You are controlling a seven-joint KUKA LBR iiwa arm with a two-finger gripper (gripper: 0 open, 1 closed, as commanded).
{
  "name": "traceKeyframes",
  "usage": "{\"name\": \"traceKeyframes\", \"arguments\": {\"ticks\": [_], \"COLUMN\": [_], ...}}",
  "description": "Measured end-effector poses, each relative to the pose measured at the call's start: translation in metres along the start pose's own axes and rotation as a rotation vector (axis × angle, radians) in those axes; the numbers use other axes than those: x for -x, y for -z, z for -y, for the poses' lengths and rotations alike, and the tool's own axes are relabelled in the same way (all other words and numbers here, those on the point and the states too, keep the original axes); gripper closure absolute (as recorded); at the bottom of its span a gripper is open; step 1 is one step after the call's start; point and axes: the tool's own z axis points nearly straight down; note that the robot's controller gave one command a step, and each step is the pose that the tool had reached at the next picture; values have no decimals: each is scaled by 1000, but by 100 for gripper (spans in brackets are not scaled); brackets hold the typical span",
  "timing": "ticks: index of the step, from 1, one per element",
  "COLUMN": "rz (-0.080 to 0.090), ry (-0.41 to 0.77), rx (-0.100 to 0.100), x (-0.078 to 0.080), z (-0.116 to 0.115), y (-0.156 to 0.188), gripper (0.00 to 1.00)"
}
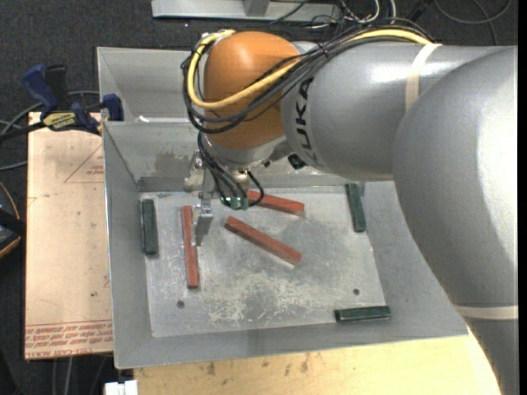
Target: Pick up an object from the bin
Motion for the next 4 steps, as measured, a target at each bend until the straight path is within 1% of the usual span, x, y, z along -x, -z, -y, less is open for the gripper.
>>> {"name": "traceKeyframes", "arguments": {"ticks": [1,2,3,4], "rz": [8,15,3,10], "ry": [-3,251,557,737], "rx": [1,1,-1,-2], "x": [2,3,3,0], "z": [1,2,11,12], "y": [5,-34,-59,-55], "gripper": [0,0,0,0]}}
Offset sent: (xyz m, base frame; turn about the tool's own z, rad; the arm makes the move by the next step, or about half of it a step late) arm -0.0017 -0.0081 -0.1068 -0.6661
